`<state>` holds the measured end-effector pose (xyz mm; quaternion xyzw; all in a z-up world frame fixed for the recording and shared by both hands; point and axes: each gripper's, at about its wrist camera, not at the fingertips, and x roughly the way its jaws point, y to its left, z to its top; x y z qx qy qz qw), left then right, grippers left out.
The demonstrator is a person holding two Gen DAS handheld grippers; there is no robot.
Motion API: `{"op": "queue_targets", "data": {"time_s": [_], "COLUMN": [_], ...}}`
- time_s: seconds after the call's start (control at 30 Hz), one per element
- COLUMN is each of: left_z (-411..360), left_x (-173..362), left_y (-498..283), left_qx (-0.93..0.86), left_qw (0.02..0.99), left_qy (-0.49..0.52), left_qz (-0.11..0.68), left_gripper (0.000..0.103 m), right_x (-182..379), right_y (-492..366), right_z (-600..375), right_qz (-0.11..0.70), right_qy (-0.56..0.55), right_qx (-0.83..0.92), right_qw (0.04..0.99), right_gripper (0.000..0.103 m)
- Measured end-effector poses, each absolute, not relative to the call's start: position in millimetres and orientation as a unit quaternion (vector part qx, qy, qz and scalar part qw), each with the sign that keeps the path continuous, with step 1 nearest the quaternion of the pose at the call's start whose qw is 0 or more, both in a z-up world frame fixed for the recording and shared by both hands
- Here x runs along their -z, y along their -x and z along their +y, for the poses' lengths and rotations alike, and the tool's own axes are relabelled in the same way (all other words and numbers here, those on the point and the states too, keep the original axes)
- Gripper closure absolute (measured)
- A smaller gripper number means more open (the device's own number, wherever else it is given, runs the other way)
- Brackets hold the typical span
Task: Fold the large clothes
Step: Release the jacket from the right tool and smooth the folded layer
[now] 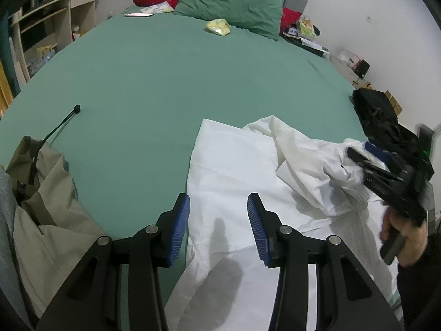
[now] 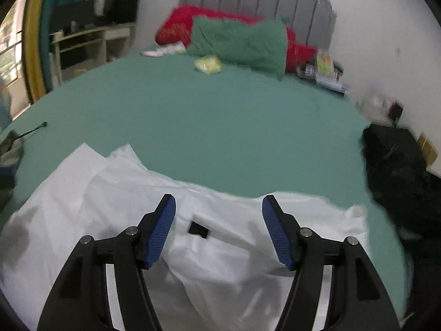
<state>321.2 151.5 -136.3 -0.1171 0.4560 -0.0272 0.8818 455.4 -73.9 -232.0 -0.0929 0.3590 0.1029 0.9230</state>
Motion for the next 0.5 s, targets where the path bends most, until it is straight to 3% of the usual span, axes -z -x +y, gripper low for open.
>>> {"op": "queue_targets", "data": {"time_s": [0.1,0.17,0.5], "left_z": [150,149,150], "left_x": [138,141,147], "left_y": [-321,-320,-276], "left_qx": [0.030,0.029,0.009], "left_qw": [0.882,0.881,0.889], "left_qy": [0.112,0.103,0.121], "left_qz": [0.457,0.461,0.441], "left_gripper": [0.057,0.057,0.057], "right_x": [273,271,218], "right_y": [-473,-457,-358], "right_z": [-64,-61,-145], "right_qz": [0.458,0.418,0.378], "right_qy": [0.068,0.086,0.094], "right_qx": [-0.123,-0.122,-0.114], "right_qw": [0.878,0.896,0.914], "right_gripper": [0.038,0.038,0.038]}}
